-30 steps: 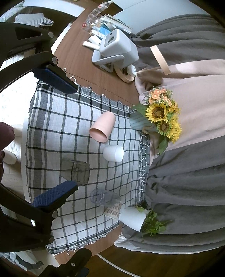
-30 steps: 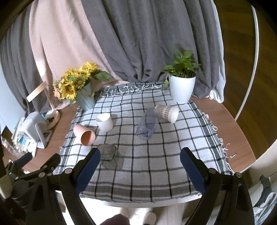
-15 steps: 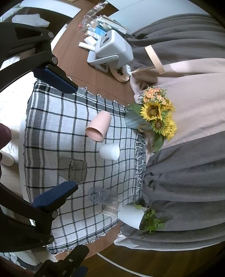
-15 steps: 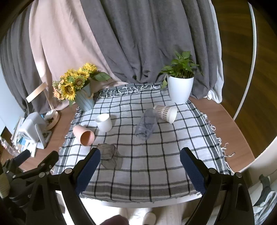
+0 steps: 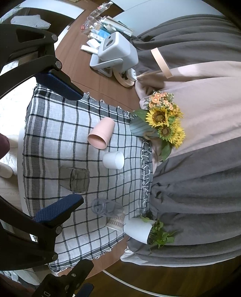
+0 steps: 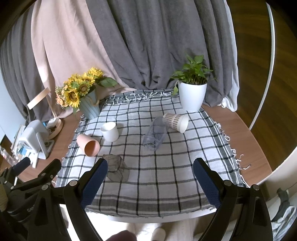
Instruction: Flip cup upside down
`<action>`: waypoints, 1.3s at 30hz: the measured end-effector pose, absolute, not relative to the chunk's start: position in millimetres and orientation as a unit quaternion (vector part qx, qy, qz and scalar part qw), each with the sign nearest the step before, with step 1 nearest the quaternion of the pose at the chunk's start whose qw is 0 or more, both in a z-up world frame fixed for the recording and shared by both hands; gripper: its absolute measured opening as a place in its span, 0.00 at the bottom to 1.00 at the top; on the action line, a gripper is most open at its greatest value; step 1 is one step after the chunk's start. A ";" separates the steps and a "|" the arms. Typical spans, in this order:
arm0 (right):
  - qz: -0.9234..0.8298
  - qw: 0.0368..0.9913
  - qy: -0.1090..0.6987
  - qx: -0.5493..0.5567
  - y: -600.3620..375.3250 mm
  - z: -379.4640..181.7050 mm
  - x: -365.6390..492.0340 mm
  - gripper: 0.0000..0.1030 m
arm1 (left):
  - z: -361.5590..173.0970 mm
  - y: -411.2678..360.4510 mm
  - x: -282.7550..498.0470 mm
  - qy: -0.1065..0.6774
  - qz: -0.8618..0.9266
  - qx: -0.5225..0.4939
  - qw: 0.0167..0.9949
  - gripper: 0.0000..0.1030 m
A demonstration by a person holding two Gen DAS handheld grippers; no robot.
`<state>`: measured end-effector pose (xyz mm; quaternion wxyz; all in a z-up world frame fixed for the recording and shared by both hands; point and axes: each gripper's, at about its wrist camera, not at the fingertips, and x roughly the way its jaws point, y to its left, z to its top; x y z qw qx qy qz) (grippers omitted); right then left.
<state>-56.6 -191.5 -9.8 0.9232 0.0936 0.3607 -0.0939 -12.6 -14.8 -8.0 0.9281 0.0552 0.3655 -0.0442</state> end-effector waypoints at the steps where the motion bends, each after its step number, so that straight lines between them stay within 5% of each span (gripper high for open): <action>1: -0.094 0.923 0.361 0.094 -190.4 -10.1 -56.6 0.91 | -7.7 -14.8 -12.9 0.365 -0.044 0.055 0.928 1.00; 39: -0.093 0.924 0.359 0.094 -195.9 -9.1 -59.1 0.91 | -1.8 -19.4 -15.2 0.363 -0.050 0.057 0.929 1.00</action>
